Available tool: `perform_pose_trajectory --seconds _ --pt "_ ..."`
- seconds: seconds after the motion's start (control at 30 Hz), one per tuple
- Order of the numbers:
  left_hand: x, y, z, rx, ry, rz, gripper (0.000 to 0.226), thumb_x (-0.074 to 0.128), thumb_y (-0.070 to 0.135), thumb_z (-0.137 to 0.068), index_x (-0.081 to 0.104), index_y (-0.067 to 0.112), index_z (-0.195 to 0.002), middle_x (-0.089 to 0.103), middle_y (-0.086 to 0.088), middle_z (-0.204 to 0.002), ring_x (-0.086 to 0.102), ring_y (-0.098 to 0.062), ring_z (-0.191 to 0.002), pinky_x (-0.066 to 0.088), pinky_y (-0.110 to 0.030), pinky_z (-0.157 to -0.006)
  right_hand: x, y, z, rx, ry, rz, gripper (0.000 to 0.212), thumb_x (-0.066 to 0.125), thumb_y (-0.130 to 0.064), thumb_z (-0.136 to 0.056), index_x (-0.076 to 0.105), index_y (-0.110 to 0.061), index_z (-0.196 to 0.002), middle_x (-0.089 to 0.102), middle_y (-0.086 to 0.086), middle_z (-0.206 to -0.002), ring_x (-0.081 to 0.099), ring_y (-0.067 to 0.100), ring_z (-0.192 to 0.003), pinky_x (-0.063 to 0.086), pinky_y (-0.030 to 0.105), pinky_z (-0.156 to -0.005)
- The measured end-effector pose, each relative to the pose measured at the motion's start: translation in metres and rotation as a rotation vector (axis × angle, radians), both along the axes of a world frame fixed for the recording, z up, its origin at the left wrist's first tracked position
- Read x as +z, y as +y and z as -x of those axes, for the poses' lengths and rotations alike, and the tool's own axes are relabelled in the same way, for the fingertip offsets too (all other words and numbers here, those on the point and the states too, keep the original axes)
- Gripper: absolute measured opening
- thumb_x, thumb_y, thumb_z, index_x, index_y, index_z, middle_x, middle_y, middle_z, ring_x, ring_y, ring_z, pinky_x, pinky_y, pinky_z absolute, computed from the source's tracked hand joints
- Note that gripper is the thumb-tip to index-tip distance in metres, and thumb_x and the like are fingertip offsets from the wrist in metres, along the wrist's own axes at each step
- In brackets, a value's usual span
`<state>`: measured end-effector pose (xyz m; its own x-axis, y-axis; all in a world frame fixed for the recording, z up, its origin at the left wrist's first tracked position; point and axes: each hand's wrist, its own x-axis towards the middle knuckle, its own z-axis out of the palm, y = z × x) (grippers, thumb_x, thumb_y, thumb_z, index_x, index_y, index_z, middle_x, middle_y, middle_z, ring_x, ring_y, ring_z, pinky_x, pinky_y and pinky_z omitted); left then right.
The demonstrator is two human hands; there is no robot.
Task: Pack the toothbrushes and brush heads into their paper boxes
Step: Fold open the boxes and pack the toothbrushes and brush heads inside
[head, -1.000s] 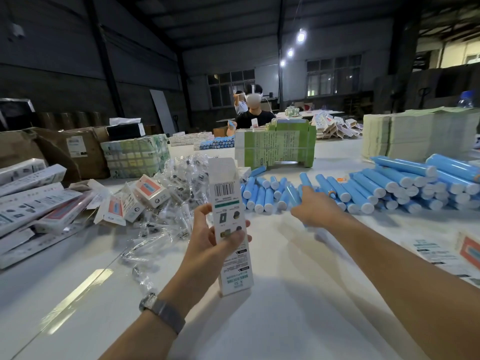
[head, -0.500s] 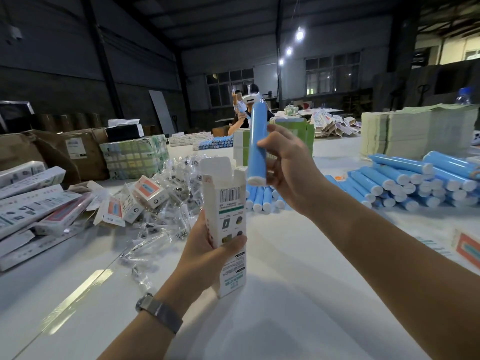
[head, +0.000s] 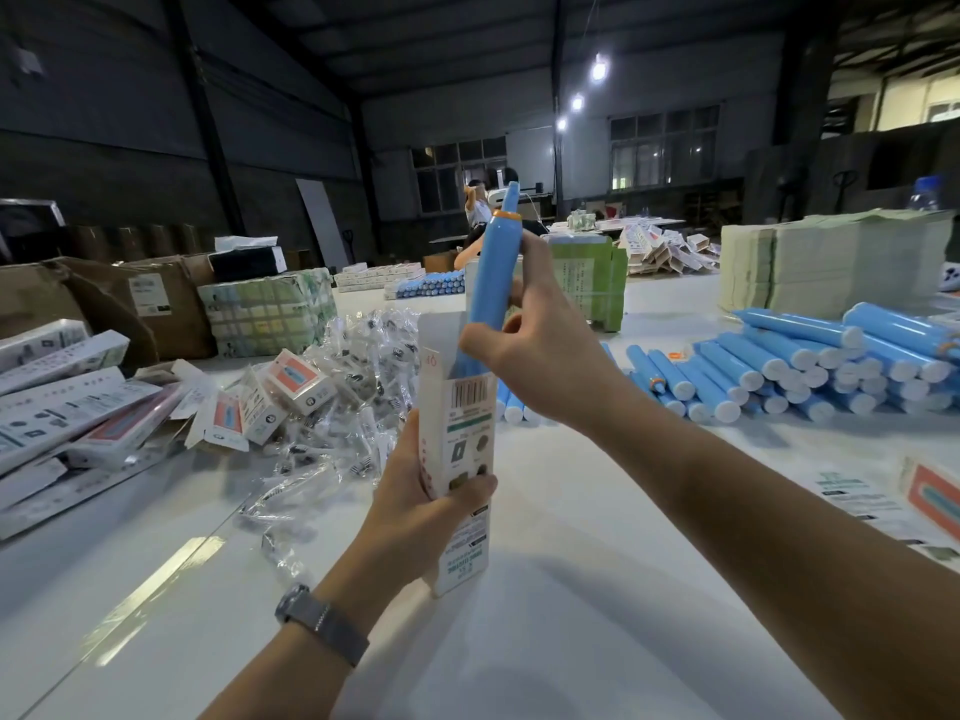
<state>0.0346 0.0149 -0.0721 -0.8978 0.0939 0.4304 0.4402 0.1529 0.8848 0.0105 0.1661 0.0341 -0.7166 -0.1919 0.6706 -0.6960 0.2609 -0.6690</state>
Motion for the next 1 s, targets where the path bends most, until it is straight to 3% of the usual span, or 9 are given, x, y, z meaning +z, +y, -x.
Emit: perform_pose_trajectory --seconds 0.07,0.2,0.27,0.4,0.6,0.73,0.8,0.93,1.0 --pt "0.002 0.000 -0.001 -0.003 -0.001 -0.001 0.064 0.070 0.016 -0.068 0.052 0.031 -0.127 0.071 0.012 -0.092 0.068 -0.007 -0.086 0.056 -0.019 -0.066 -0.002 0.000 -0.002 -0.018 0.056 0.010 0.082 0.068 -0.024 -0.076 0.017 -0.043 -0.138 0.048 -0.012 -0.101 0.060 0.013 -0.072 0.060 0.030 -0.064" --pt "0.003 0.000 -0.002 -0.026 0.019 -0.009 0.064 0.069 0.015 -0.070 0.051 0.030 -0.130 0.070 0.006 -0.098 0.068 -0.008 -0.088 0.056 -0.020 -0.070 -0.003 0.003 -0.001 -0.023 0.092 0.015 0.091 0.070 -0.019 -0.074 0.016 -0.038 -0.145 0.046 -0.013 -0.100 0.054 0.005 -0.066 0.054 0.022 -0.061" --pt "0.003 0.000 -0.003 -0.045 0.026 0.005 0.060 0.068 0.014 -0.072 0.052 0.030 -0.127 0.070 0.007 -0.100 0.068 -0.008 -0.089 0.055 -0.018 -0.071 -0.003 0.003 0.000 -0.051 0.100 -0.005 0.075 0.070 -0.018 -0.080 0.027 -0.034 -0.140 0.050 -0.011 -0.095 0.054 0.005 -0.063 0.052 0.021 -0.060" --pt "0.002 -0.002 -0.003 -0.051 0.033 -0.005 0.055 0.068 0.014 -0.075 0.053 0.033 -0.124 0.072 0.008 -0.099 0.069 -0.011 -0.091 0.056 -0.017 -0.070 -0.005 0.002 0.004 -0.117 0.147 -0.074 0.023 0.065 -0.028 -0.090 0.050 -0.031 -0.107 0.057 -0.009 -0.087 0.055 0.006 -0.066 0.049 0.024 -0.061" --pt "0.004 -0.008 0.000 -0.032 0.054 -0.032 0.050 0.068 0.016 -0.075 0.057 0.032 -0.121 0.072 0.001 -0.103 0.070 -0.026 -0.095 0.058 -0.028 -0.076 -0.017 -0.002 0.006 -0.053 0.117 -0.090 0.023 0.067 -0.023 -0.088 0.054 -0.031 -0.104 0.057 -0.006 -0.090 0.056 0.015 -0.067 0.047 0.017 -0.056" --pt "0.004 -0.012 0.005 0.023 0.064 -0.046 0.049 0.066 0.013 -0.071 0.060 0.034 -0.114 0.073 0.000 -0.098 0.070 -0.027 -0.091 0.057 -0.027 -0.071 -0.022 -0.002 0.010 0.002 0.109 -0.066 0.015 0.063 -0.015 -0.091 0.063 -0.028 -0.083 0.057 -0.005 -0.091 0.053 0.009 -0.069 0.047 0.015 -0.065" --pt "0.005 -0.017 0.008 0.078 0.087 -0.043 0.049 0.063 0.012 -0.068 0.061 0.037 -0.110 0.073 0.002 -0.097 0.070 -0.024 -0.089 0.057 -0.027 -0.069 -0.027 -0.004 0.012 0.040 0.085 -0.016 0.012 0.063 -0.015 -0.092 0.063 -0.027 -0.091 0.057 -0.006 -0.088 0.050 0.005 -0.064 0.046 0.017 -0.062" --pt "0.008 -0.029 0.015 0.230 0.129 -0.082 0.051 0.062 0.010 -0.059 0.065 0.033 -0.104 0.075 0.009 -0.097 0.070 -0.012 -0.085 0.055 -0.021 -0.061 -0.043 -0.011 0.024 0.048 -0.079 0.137 0.017 0.056 -0.017 -0.095 0.057 -0.029 -0.107 0.057 -0.003 -0.086 0.055 0.014 -0.070 0.049 0.027 -0.062" --pt "0.008 -0.035 0.019 0.347 0.128 -0.140 0.046 0.063 0.011 -0.055 0.068 0.035 -0.094 0.075 0.008 -0.092 0.070 -0.020 -0.085 0.055 -0.028 -0.061 -0.055 -0.021 0.033 -0.006 -0.134 -0.059 0.019 0.054 -0.014 -0.094 0.061 -0.024 -0.108 0.059 -0.005 -0.086 0.056 0.012 -0.075 0.047 0.024 -0.067"
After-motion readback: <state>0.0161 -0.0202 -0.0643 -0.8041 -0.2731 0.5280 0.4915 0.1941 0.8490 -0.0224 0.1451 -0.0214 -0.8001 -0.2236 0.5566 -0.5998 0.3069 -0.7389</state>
